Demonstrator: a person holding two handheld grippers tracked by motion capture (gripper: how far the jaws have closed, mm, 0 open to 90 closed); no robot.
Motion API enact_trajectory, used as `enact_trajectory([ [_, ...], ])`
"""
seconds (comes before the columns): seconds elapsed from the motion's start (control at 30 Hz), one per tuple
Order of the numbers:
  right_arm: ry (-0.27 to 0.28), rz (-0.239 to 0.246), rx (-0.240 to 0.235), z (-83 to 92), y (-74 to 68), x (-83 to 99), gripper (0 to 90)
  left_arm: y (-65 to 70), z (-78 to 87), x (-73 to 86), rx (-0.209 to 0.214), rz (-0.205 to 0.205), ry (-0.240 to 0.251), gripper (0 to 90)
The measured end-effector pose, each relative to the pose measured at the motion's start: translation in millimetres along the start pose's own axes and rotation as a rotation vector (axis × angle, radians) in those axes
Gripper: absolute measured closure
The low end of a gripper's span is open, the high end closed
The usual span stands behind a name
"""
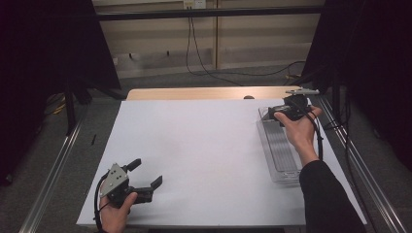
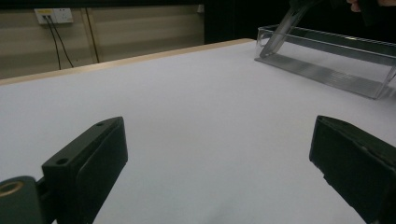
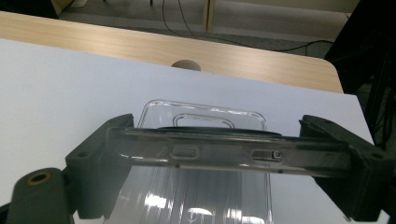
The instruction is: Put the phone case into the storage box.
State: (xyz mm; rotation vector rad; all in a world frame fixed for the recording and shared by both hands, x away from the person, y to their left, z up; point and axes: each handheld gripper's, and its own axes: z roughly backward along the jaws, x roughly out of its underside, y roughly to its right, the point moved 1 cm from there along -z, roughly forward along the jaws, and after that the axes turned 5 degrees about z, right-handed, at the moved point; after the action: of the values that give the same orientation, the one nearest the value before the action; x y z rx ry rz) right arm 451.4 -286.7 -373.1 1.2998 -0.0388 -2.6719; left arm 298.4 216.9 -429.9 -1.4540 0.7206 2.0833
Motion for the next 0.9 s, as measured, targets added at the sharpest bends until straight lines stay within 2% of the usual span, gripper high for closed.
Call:
enact_trajectory([
  [0.27, 0.012, -0.015, 0.033, -5.5, -4.2, -5.4, 11.7, -0.6, 0.3, 0.1, -0.003, 0.002, 0.000, 4.3],
  [0.9, 0.058, -0.020, 0.055, -15.8, -6.2, -11.5, 11.9, -1.1, 0.2, 0.2, -0.005, 0.005, -0.003, 4.5],
])
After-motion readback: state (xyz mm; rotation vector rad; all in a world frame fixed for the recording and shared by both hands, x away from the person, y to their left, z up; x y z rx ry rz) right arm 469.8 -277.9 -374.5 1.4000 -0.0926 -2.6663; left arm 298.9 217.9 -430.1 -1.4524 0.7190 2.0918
